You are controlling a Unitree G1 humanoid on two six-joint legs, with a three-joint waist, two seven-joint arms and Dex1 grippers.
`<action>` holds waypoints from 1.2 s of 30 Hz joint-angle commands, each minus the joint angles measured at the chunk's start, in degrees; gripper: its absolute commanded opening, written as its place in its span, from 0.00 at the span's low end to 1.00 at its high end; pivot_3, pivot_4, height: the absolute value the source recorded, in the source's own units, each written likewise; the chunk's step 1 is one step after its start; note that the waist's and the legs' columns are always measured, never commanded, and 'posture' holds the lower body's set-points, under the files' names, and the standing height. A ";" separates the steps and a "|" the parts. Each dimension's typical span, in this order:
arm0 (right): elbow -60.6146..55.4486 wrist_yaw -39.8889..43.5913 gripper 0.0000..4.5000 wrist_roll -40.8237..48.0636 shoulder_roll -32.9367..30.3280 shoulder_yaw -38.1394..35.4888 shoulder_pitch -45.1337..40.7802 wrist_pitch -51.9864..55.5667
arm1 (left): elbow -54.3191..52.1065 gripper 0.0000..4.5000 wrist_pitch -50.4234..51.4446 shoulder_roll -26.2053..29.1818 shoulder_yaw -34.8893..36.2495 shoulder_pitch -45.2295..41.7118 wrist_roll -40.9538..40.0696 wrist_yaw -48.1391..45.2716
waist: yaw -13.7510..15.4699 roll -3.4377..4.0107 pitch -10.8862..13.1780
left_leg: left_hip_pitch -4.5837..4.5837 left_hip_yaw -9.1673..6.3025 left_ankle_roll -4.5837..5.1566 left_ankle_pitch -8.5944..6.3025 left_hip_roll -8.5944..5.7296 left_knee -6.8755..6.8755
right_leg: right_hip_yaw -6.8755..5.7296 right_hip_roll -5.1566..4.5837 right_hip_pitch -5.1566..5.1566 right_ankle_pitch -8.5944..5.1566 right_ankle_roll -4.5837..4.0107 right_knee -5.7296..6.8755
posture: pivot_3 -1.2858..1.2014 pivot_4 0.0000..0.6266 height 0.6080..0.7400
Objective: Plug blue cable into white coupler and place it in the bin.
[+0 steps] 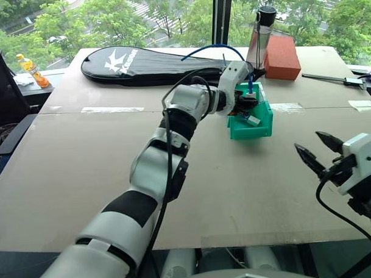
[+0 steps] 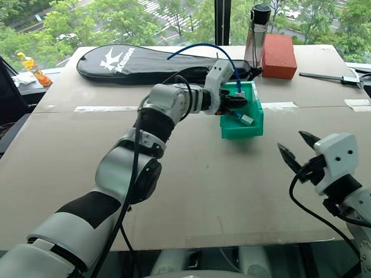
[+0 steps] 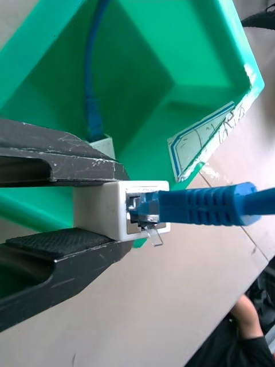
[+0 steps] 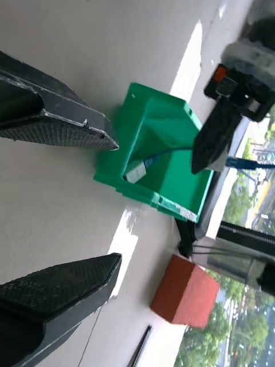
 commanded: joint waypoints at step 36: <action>9.88 7.63 1.00 4.91 -16.36 2.01 -7.00 -0.11 | -72.46 0.99 -0.71 30.11 10.75 53.94 -11.56 -22.27 | 0.02 0.14 0.09 | 0.13 0.01 -0.16 0.07 0.08 -0.09 | 0.27 -0.31 -0.02 -0.09 -0.31 0.10 | 0.52 0.24 1.00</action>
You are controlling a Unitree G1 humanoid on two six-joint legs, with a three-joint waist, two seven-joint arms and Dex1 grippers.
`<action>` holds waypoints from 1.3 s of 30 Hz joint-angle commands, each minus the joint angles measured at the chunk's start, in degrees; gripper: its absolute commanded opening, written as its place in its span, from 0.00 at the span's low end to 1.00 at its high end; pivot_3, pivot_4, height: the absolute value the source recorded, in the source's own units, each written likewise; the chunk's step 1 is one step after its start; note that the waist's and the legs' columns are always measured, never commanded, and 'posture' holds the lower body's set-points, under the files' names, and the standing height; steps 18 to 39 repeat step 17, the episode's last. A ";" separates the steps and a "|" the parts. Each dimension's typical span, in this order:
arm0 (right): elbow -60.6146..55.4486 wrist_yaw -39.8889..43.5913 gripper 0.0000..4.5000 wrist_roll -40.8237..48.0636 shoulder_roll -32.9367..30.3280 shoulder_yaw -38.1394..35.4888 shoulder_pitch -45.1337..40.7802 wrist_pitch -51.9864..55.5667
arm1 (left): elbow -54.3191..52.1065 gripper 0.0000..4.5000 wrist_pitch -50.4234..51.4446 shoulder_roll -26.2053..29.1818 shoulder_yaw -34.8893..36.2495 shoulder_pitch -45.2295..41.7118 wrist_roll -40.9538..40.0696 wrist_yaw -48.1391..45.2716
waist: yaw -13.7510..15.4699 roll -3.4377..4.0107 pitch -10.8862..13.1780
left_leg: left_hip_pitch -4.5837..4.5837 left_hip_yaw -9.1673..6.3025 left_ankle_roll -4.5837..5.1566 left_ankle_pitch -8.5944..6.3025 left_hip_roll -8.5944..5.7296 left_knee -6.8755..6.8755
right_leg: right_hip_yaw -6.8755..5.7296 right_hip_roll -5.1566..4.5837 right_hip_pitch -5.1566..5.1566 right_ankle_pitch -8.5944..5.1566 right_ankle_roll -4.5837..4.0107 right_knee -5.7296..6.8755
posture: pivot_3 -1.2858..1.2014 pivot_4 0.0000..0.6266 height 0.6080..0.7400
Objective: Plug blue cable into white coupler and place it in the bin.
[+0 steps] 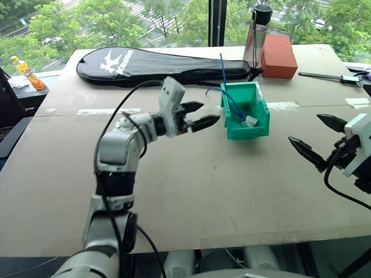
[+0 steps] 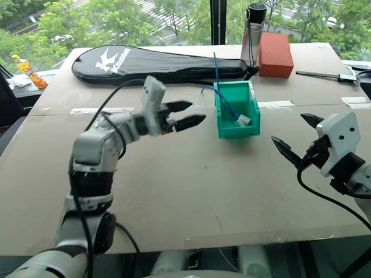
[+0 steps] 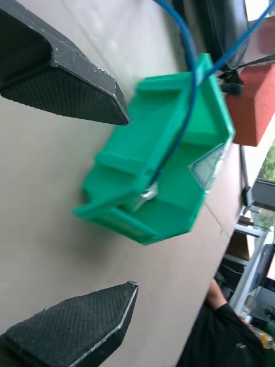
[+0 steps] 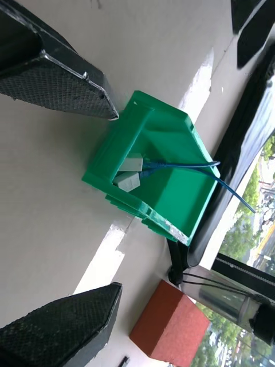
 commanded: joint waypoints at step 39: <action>6.20 16.16 1.00 -0.32 -7.61 -13.98 16.90 -1.92 | -10.27 0.99 -17.88 13.81 17.63 39.27 -4.20 -5.17 | 0.49 0.04 -0.04 | 0.05 -0.09 0.16 -0.11 0.02 0.13 | -0.32 -0.47 0.12 -0.12 0.19 -0.05 | 0.52 0.24 1.00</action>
